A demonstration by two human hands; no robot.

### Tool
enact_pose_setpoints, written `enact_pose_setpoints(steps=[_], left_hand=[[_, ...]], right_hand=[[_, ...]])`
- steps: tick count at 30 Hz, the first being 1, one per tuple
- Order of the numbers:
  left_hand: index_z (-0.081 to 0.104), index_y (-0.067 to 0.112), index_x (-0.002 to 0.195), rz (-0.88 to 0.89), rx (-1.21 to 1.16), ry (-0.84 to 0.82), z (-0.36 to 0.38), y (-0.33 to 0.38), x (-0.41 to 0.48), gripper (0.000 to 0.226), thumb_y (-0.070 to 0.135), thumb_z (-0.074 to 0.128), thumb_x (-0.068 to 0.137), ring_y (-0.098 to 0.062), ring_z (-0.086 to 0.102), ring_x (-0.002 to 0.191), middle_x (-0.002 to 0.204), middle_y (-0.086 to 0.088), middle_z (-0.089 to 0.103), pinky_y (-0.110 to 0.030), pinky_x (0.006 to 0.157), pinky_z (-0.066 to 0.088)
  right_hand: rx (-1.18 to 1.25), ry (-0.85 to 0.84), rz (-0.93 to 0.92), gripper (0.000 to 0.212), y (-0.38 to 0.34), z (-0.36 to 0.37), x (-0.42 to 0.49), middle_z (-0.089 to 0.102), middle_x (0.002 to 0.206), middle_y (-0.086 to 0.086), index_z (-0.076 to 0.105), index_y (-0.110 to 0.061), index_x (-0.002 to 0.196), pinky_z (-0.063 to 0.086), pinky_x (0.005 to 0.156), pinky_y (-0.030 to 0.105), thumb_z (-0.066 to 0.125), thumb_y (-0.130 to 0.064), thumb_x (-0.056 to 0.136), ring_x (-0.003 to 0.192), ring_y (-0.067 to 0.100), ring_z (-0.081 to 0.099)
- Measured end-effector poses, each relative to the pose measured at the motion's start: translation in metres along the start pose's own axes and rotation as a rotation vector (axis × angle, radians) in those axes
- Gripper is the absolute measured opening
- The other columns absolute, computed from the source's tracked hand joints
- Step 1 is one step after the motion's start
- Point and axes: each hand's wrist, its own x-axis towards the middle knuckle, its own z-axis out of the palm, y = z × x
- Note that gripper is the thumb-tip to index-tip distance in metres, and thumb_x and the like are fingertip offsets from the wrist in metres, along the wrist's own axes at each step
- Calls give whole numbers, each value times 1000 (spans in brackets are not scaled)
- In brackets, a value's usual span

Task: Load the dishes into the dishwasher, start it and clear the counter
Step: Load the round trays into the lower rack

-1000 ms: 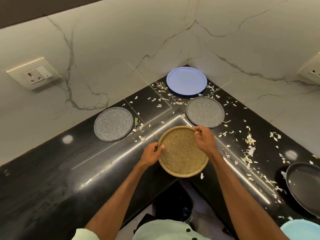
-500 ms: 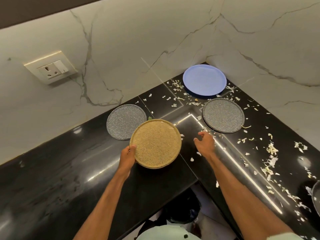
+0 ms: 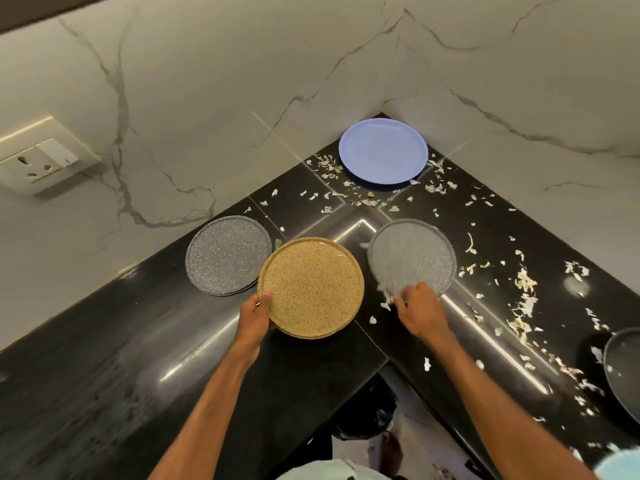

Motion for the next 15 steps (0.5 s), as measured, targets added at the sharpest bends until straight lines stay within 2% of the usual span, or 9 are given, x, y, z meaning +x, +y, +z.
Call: enact_pose_setpoints(steps=[3,4,5,7,9,11,13,15], left_hand=[[62,14,107,-6,1,-32,11,7,4,24,28,43,108,-18,66,91,103,-5,69,-24,64,53],[62,15,105,-12,-4,-45,15,9,6,23,28,43,108,-19,66,95,105,-5,69,-27,69,54],[61,16,106,-18,-7,-58,18,10,7,23,29,43,108,-21,66,98,107,-6,68,-30,73,55],[61,14,112,-21,-3,-88,23,12,10,24,30,43,108,-23,65,104,112,-7,67,-33,76,56],[59,12,118,-21,4,-112,28,12,12,27,30,43,108,-23,65,104,114,-8,67,-31,73,54],[58,10,123,-34,11,-127,31,12,14,29,30,43,108,-22,64,105,116,-7,66,-30,71,54],[57,11,123,-46,14,-142,33,10,14,28,29,43,108,-23,64,106,118,-8,66,-32,74,54],[57,11,123,-54,13,-156,34,6,15,27,28,43,108,-25,62,109,119,-9,64,-33,75,54]], right_hand=[[39,32,93,38,27,16,-51,63,77,4,66,-14,70,56,69,37,59,-41,95,74,22,65],[50,51,129,36,38,17,-62,62,73,4,65,-14,66,56,68,36,63,-38,92,73,23,65],[65,84,163,29,48,16,-69,62,77,5,66,-13,68,54,70,35,67,-34,89,78,24,64],[140,193,257,13,59,14,-77,56,99,8,66,-10,86,53,80,37,71,-21,86,91,24,57],[225,271,400,22,61,13,-80,46,114,8,59,-10,100,56,87,40,74,-14,86,97,24,54],[247,274,509,19,57,7,-80,50,114,12,58,-10,100,55,88,45,73,-12,87,101,27,54],[264,252,580,7,53,0,-78,59,105,15,61,-7,92,53,78,41,66,-4,89,94,29,57],[281,231,667,5,51,-7,-75,66,99,18,63,-2,89,53,69,37,62,3,88,86,30,62]])
